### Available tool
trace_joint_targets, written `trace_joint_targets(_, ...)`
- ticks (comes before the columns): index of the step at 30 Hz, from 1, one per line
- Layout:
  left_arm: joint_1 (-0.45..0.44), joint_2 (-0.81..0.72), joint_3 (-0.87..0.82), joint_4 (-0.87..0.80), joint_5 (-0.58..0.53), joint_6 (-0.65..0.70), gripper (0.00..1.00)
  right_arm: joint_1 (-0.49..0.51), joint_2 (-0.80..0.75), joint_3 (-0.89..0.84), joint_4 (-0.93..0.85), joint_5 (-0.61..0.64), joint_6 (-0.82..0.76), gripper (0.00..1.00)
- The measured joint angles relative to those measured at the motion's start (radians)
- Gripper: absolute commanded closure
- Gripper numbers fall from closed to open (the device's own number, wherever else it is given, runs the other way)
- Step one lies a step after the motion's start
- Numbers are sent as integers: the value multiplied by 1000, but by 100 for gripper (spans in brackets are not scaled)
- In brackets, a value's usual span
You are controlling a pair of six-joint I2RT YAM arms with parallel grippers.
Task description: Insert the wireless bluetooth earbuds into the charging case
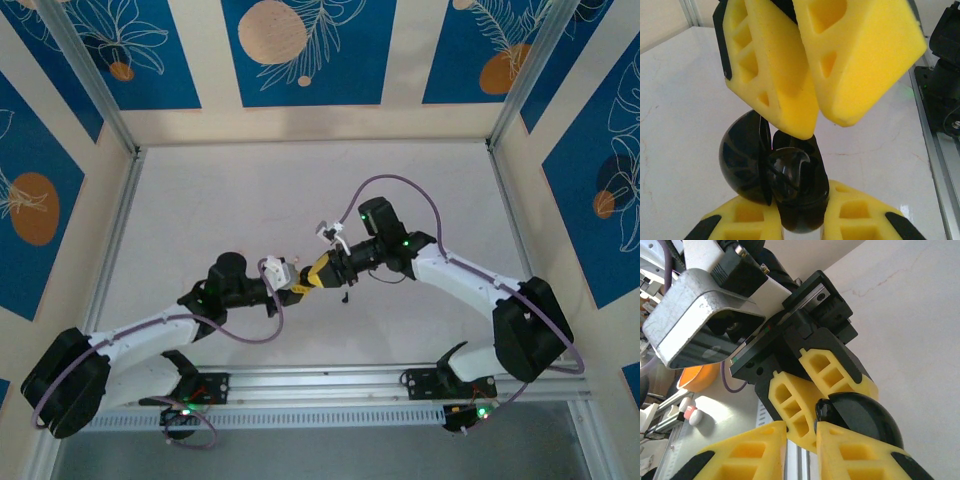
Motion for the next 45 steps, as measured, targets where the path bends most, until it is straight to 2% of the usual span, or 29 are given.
trace_joint_targets(10,0,-11,0,-10,-10,0,84,30,27,63,-73,10,-43,78)
trace_joint_targets(20,0,-33,-5,-28,-16,1,84,45,24,113,-227,102,-132,79)
trace_joint_targets(26,-3,-55,-5,-51,-42,26,85,45,-39,126,-289,169,-143,78)
trace_joint_targets(33,-11,-58,-1,-165,-141,93,86,17,-142,93,-203,195,-63,78)
trace_joint_targets(38,-14,-58,9,-224,-185,132,86,7,-135,58,-155,210,4,79)
trace_joint_targets(45,-32,-57,50,-309,-251,188,86,50,-104,24,-114,274,108,82)
